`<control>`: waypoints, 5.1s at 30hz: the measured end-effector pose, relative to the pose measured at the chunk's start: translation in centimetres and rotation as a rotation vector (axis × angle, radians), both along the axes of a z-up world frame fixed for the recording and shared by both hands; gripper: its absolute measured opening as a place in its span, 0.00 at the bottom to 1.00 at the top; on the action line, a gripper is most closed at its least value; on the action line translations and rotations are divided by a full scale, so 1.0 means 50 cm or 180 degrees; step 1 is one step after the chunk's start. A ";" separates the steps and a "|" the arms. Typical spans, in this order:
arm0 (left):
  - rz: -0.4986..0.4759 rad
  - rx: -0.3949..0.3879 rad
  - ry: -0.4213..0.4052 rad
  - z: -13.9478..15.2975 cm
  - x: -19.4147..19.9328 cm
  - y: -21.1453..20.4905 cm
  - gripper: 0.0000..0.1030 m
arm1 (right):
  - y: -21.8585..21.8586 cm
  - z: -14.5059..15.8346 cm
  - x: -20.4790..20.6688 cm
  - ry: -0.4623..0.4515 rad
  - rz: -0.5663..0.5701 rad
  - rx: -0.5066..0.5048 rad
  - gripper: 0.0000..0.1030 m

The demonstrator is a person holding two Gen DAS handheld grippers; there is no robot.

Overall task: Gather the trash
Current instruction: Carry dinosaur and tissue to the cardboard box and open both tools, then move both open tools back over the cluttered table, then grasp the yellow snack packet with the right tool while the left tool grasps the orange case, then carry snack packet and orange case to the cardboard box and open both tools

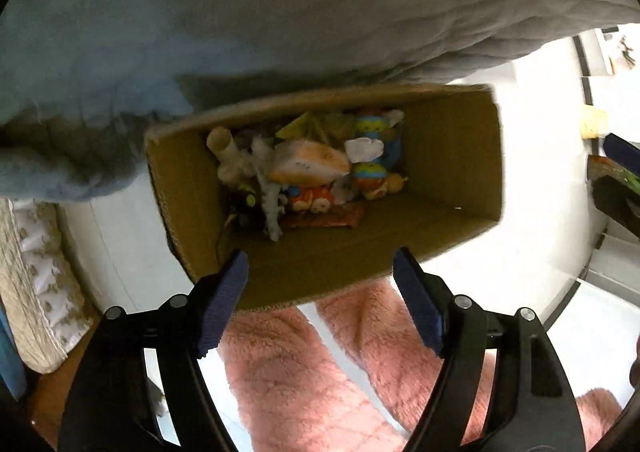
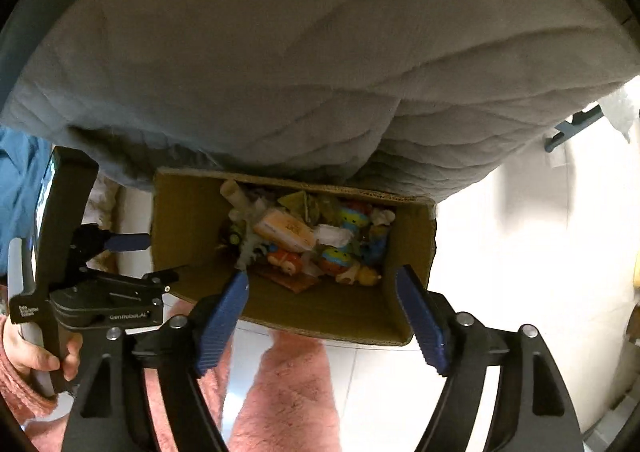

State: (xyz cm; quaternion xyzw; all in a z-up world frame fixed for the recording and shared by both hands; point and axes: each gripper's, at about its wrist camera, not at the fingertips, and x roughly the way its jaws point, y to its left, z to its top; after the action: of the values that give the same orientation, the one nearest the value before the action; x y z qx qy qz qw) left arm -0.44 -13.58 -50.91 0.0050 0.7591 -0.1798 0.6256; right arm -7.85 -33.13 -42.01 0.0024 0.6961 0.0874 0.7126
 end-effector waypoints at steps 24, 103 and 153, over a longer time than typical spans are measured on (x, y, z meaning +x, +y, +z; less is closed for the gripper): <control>0.0314 -0.0953 -0.1592 0.673 0.255 0.206 0.87 | 0.264 0.466 0.692 -0.1395 0.0047 0.0955 0.91; -0.0505 0.0381 -0.1695 0.592 1.192 -0.247 0.87 | 0.053 0.491 0.350 -0.1376 -0.1611 0.1015 0.45; 0.0016 -0.0041 0.0066 -0.047 -0.005 0.019 0.83 | -0.039 -0.111 0.010 -0.0051 -0.0138 0.0300 0.74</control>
State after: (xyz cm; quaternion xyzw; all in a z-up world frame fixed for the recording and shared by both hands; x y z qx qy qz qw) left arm -0.70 -12.62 -53.27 -0.0029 0.7644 -0.1833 0.6181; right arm -7.36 -35.10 -47.55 0.0504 0.6853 0.1046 0.7190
